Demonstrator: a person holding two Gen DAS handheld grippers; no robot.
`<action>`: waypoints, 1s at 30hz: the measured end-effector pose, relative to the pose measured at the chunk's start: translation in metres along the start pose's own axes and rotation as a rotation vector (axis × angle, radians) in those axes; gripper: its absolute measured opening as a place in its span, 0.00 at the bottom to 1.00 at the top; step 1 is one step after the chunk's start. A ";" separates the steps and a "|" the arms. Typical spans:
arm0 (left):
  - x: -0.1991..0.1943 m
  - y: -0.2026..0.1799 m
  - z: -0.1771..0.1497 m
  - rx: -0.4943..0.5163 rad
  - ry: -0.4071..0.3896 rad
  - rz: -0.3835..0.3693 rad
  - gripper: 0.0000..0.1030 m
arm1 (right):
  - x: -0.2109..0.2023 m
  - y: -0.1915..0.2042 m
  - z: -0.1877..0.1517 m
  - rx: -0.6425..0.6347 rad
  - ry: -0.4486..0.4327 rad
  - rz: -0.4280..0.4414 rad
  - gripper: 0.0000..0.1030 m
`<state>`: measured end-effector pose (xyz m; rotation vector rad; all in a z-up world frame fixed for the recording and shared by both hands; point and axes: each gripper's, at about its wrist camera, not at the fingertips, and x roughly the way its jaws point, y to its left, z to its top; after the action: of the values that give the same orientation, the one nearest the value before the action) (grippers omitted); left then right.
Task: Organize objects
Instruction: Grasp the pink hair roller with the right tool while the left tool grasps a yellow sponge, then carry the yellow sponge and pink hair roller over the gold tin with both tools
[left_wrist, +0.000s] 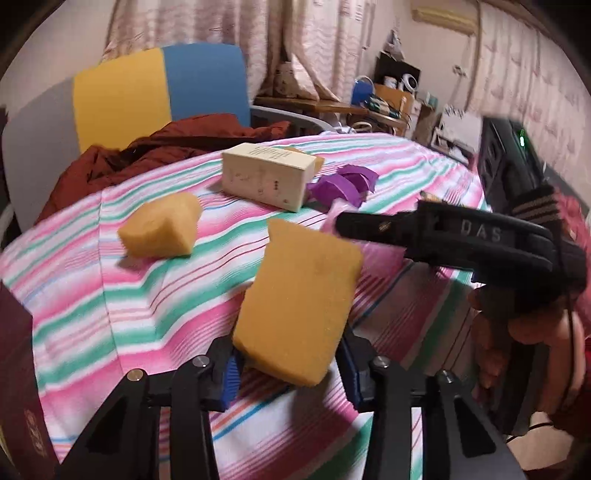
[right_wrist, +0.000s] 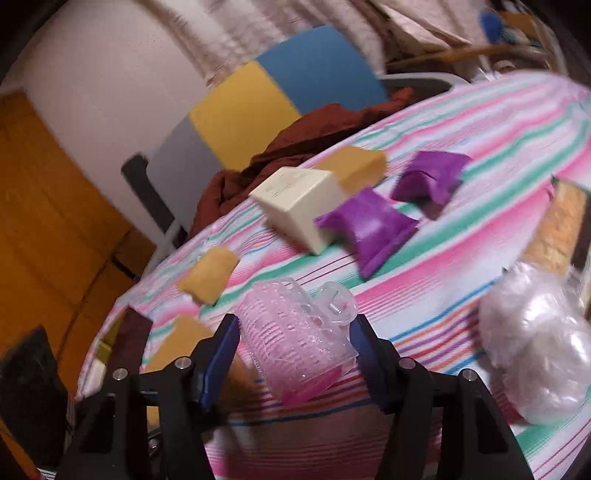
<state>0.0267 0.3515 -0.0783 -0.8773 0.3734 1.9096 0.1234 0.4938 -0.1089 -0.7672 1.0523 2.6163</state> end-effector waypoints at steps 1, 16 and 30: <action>-0.001 0.003 -0.001 -0.016 -0.002 -0.006 0.42 | -0.001 -0.005 0.001 0.021 -0.006 0.011 0.60; -0.028 0.012 -0.037 -0.149 -0.073 0.053 0.39 | -0.013 0.025 -0.007 -0.147 -0.061 -0.018 0.60; -0.081 0.001 -0.057 -0.166 -0.116 0.039 0.39 | -0.012 0.057 -0.030 -0.198 -0.008 -0.046 0.61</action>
<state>0.0717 0.2649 -0.0603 -0.8670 0.1654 2.0388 0.1234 0.4314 -0.0876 -0.8103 0.7718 2.7093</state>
